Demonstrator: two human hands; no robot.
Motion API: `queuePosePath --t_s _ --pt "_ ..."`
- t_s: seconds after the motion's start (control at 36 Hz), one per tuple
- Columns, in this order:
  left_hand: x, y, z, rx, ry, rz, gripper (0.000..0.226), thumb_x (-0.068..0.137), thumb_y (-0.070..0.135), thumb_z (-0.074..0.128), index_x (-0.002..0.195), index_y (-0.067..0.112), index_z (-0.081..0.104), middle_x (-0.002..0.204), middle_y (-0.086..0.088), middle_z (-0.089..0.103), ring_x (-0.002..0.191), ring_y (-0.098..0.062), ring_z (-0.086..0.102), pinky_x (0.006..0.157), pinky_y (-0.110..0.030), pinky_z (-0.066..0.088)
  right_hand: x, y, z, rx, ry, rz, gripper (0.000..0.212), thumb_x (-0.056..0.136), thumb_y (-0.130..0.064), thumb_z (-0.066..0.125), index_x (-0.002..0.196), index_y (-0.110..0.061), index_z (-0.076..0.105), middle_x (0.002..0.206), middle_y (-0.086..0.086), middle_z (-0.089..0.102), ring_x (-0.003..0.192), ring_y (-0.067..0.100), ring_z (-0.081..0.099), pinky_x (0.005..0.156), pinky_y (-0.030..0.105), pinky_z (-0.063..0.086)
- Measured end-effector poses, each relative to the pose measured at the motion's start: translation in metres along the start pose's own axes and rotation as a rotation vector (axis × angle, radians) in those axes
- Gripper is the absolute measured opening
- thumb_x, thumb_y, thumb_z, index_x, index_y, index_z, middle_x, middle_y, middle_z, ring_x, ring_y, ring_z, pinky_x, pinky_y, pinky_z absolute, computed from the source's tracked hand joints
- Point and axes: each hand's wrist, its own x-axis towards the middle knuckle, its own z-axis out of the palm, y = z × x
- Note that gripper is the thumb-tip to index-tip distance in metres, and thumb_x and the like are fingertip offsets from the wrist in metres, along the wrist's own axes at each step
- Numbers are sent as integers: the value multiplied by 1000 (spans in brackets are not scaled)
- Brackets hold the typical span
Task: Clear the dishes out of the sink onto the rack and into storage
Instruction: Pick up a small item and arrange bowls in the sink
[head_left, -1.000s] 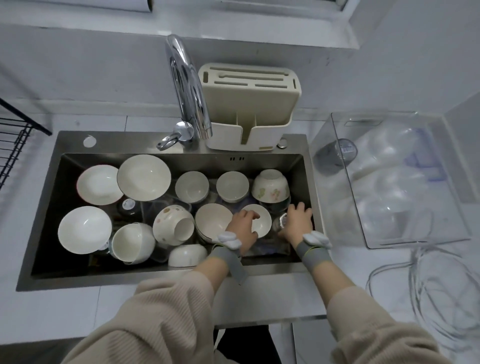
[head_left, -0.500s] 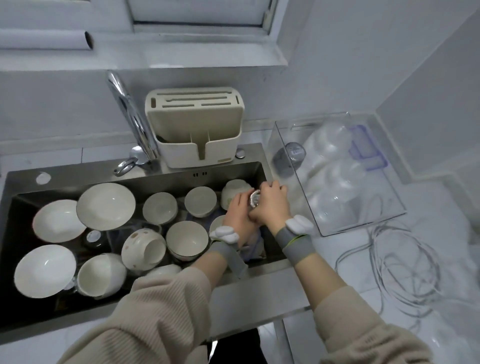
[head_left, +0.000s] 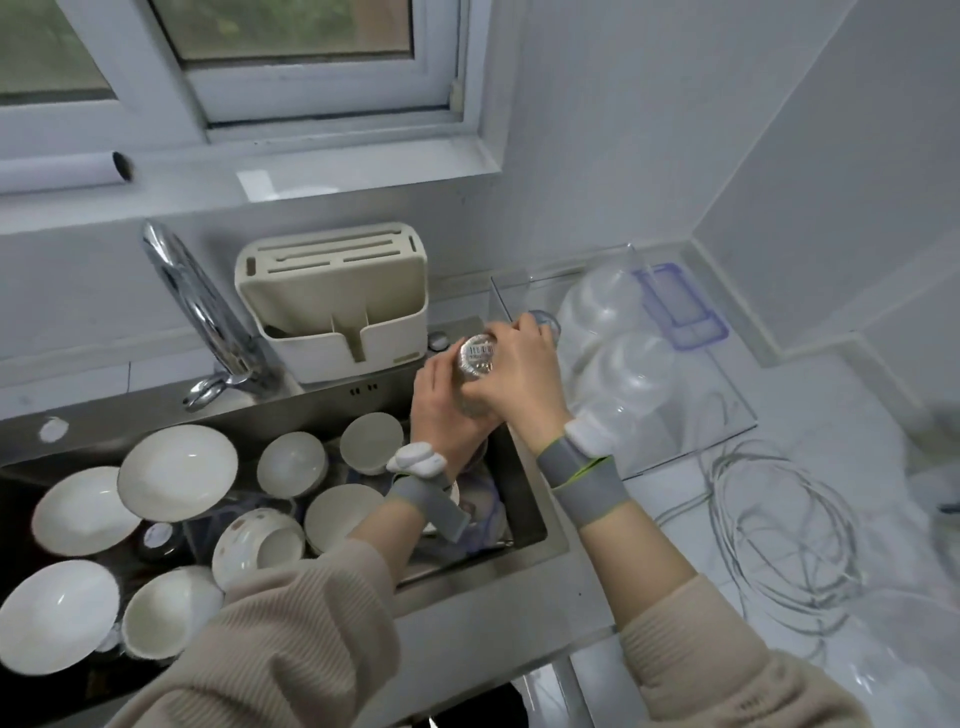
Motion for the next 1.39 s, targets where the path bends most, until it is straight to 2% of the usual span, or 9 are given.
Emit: queuePosePath --t_s 0.19,0.36,0.53,0.67,0.78,1.0,1.11,1.25,1.39 --pt "25 30 12 18 81 6 63 71 44 61 121 5 57 107 -5 61 97 -20 55 87 -38 47 7 7 -29 61 116 -20 71 62 -39 73 128 -17 57 116 7 52 111 29 43 97 30 36" --pt "48 60 31 16 82 35 66 66 45 61 118 3 60 102 -7 63 93 -20 54 85 -28 43 14 26 -57 94 205 -18 71 64 -37 73 129 -15 56 116 7 50 110 27 41 93 23 32" --pt "56 80 49 -15 -42 24 73 63 47 61 123 6 57 111 -6 62 103 -22 56 89 -23 39 24 51 -71 78 217 42 72 63 -38 74 129 -15 56 119 9 51 113 29 43 92 22 29" --pt "57 82 63 -9 -169 14 70 63 28 83 123 7 55 112 -5 60 105 -23 58 86 -29 45 28 72 -67 52 185 97 70 64 -40 74 127 -14 56 118 11 52 112 29 45 95 25 27" --pt "54 79 72 58 -228 22 67 64 30 82 122 11 55 113 -3 57 100 -21 59 76 -28 42 26 85 -57 90 165 143 69 63 -36 76 126 -13 57 116 12 51 108 31 46 93 25 30" --pt "62 66 82 280 -437 120 67 69 41 75 124 12 50 115 -7 56 95 -32 60 72 -34 42 28 103 -40 115 85 208 65 64 -30 76 124 -12 58 117 14 52 106 33 47 94 30 34" --pt "66 59 87 414 -492 153 70 69 46 73 126 13 49 119 -6 59 100 -31 62 81 -34 36 32 110 -31 81 26 219 60 65 -29 74 121 -12 59 116 14 53 105 34 49 94 30 32" --pt "65 52 92 531 -530 175 64 69 52 68 118 16 50 109 -1 64 103 -23 62 99 -30 30 36 116 -20 57 -17 217 54 66 -25 72 117 -11 60 112 14 55 108 32 50 93 31 32" --pt "67 51 96 647 -579 155 62 74 49 63 123 15 48 112 0 66 107 -21 61 107 -28 23 44 116 -12 28 -54 214 51 72 -21 68 120 -8 57 117 15 52 108 35 49 95 32 32"
